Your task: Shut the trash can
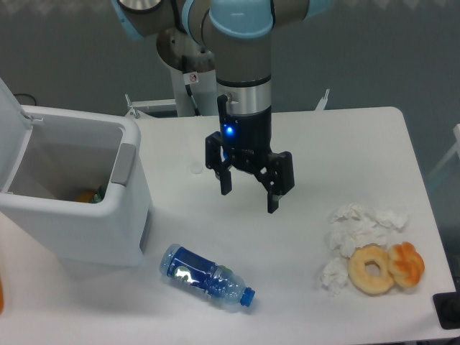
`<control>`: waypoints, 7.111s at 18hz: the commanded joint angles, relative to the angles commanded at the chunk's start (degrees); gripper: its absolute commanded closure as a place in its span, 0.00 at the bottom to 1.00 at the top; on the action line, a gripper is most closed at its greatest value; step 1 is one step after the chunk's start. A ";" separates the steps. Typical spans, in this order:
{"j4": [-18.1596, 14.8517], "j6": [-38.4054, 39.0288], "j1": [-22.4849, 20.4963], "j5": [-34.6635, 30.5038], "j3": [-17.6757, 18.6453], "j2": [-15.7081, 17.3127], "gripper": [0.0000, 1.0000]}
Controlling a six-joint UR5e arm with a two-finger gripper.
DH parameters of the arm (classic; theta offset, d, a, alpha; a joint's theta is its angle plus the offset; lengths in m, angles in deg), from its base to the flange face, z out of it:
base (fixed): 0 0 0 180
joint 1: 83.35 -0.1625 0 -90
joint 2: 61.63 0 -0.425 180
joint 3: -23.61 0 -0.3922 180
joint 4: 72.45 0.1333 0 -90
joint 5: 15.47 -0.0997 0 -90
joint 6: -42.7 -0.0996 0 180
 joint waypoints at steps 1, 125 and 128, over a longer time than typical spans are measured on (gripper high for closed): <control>0.00 0.00 0.09 0.00 0.00 0.00 0.00; 0.18 56.25 22.41 35.16 -0.70 8.70 0.00; 0.09 55.29 21.27 34.89 -0.62 8.70 0.00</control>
